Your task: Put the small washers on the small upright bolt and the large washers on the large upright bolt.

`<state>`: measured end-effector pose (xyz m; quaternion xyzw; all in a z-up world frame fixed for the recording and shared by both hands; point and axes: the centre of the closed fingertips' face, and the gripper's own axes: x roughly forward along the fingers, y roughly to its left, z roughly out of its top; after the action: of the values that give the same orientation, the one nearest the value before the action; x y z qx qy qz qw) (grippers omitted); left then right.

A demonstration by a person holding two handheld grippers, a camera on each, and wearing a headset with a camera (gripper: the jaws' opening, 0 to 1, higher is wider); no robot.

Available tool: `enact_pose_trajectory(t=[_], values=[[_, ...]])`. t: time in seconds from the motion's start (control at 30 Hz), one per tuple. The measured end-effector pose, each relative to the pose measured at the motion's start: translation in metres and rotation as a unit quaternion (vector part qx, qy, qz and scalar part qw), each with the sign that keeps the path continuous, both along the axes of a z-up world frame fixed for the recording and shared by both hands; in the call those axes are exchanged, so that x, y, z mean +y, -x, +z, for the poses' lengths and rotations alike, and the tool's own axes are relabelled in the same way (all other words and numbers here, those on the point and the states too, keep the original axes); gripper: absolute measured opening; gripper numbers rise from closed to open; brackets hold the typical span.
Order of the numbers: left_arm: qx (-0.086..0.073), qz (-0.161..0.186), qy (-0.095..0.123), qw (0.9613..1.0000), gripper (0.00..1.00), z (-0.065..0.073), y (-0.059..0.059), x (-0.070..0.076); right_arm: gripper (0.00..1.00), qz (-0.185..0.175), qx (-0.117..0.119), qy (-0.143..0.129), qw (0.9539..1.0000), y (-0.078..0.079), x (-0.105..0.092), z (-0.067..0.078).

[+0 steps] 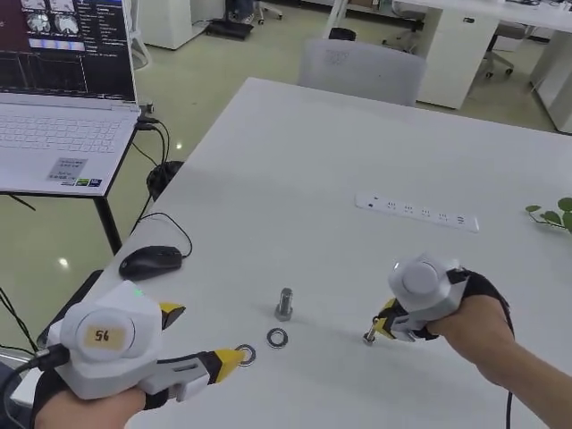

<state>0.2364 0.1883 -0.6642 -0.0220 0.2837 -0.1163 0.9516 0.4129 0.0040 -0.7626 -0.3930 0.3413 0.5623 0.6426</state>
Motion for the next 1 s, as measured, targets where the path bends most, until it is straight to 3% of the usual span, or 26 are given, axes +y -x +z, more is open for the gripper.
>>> enact_pose_trajectory(t=[0.57,1.0], values=[[0.0,-0.001,0.001,1.0,0.63,0.0,0.0,-0.002,0.14,0.012,0.0,0.018,0.9998,0.001,0.001,-0.007],[0.0,-0.001,0.001,1.0,0.63,0.0,0.0,-0.001,0.14,0.019,0.005,0.041,0.999,0.002,0.0,-0.028]])
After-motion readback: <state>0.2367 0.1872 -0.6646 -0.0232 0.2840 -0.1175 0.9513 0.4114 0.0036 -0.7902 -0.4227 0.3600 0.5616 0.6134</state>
